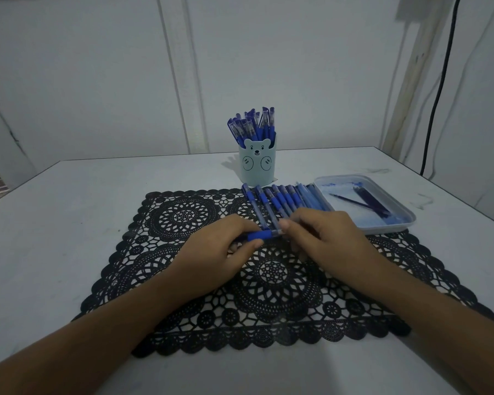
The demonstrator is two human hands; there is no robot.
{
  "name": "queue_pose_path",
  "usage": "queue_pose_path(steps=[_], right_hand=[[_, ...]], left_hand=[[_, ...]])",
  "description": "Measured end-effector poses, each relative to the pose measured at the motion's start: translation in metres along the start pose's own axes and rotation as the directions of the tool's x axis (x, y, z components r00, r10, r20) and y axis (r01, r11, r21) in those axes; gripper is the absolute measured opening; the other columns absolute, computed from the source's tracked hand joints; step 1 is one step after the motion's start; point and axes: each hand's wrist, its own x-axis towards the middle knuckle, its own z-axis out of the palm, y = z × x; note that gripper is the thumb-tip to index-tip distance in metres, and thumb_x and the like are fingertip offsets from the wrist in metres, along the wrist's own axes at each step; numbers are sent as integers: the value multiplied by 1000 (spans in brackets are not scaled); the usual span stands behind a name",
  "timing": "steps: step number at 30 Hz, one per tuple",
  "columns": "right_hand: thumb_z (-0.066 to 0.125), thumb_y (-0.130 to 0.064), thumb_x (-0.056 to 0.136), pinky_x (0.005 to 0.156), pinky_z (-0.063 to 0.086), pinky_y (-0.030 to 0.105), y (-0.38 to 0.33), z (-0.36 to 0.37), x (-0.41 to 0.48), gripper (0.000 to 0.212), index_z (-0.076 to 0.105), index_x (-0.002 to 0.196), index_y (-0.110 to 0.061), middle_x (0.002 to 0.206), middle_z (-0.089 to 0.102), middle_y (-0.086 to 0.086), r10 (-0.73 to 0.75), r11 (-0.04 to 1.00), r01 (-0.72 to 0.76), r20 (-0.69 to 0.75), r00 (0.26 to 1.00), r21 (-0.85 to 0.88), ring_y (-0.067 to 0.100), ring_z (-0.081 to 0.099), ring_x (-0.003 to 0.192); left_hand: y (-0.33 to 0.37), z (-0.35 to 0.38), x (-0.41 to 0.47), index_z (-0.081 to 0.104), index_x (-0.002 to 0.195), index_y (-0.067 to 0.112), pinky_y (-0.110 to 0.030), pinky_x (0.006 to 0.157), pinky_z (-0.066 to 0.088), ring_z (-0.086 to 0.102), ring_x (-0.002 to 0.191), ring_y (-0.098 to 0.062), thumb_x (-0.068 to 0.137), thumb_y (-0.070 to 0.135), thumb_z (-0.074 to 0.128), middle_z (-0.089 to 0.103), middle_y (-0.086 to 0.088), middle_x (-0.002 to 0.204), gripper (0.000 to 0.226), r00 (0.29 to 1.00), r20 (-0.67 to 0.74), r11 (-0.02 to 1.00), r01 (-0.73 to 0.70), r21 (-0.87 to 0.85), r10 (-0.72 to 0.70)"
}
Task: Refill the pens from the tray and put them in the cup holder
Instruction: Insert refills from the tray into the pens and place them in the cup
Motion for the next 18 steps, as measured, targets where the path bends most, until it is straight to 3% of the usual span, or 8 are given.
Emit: queue_pose_path(steps=[2, 4, 6, 8, 11, 13, 15, 18], right_hand=[[34, -52, 84, 59, 46, 27, 0, 0, -1, 35, 54, 71, -26, 63, 60, -3, -6, 1000, 6, 2, 1000, -28, 11, 56, 62], [36, -51, 86, 60, 45, 22, 2, -1, 0, 24, 49, 82, -32, 71, 59, -6, 0, 1000, 1, 46, 999, -28, 8, 55, 68], [47, -37, 90, 62, 43, 18, 5, -2, 1, 7, 47, 89, -30, 75, 58, -9, -34, 997, 39, 86, 996, -63, 6, 53, 73], [50, -31, 91, 61, 43, 20, 5, -1, 1, 7, 48, 84, -30, 71, 58, -9, -53, 993, 61, 82, 995, -105, 7, 53, 73], [38, -39, 92, 56, 40, 25, 3, 1, 1, 26, 45, 68, -32, 59, 53, -8, -68, 993, 71, 40, 997, -96, 11, 52, 66], [32, -45, 90, 58, 40, 25, 3, 2, 1, 28, 50, 77, -28, 63, 55, -6, -59, 994, 63, 48, 997, -94, 9, 52, 66], [39, -41, 91, 59, 41, 21, 4, 2, 0, 15, 48, 94, -29, 70, 58, -8, -61, 995, 64, 40, 997, -78, 6, 53, 69], [49, -28, 91, 64, 44, 21, 6, 1, 1, 6, 46, 96, -29, 79, 59, -12, -119, 989, 118, 1, 993, -90, 5, 53, 75]], left_hand=[[0, 0, 0, 60, 104, 21, -5, 72, 35, 46, 77, 2, 87, 42, 42, 51, 18, 85, 32, 1000, 5, 999, -23, 23, 23], [0, 1, 0, 60, 105, 20, -4, 74, 35, 46, 79, 3, 88, 40, 43, 51, 17, 86, 32, 1000, -5, 999, -30, 31, 30], [0, 1, 1, 61, 104, 18, -5, 73, 35, 46, 77, 3, 88, 38, 44, 52, 16, 85, 31, 999, -27, 998, -37, 41, 39], [1, 1, 0, 63, 102, 16, -7, 71, 35, 46, 75, 1, 88, 36, 45, 55, 12, 83, 30, 997, -48, 996, -54, 74, 58], [5, 1, 1, 64, 100, 12, -14, 68, 37, 46, 73, -2, 89, 31, 47, 60, 6, 82, 28, 988, -100, 986, -100, 136, 114], [7, 1, 2, 65, 99, 11, -15, 67, 37, 46, 72, -2, 89, 28, 48, 60, 5, 80, 26, 981, -140, 983, -114, 142, 134], [9, 2, 4, 65, 98, 11, -16, 65, 38, 46, 71, -2, 88, 27, 49, 60, 4, 79, 25, 977, -163, 984, -115, 137, 136], [10, 5, 6, 65, 98, 10, -18, 64, 40, 48, 72, -3, 87, 28, 49, 61, 3, 80, 26, 977, -172, 986, -106, 128, 127]])
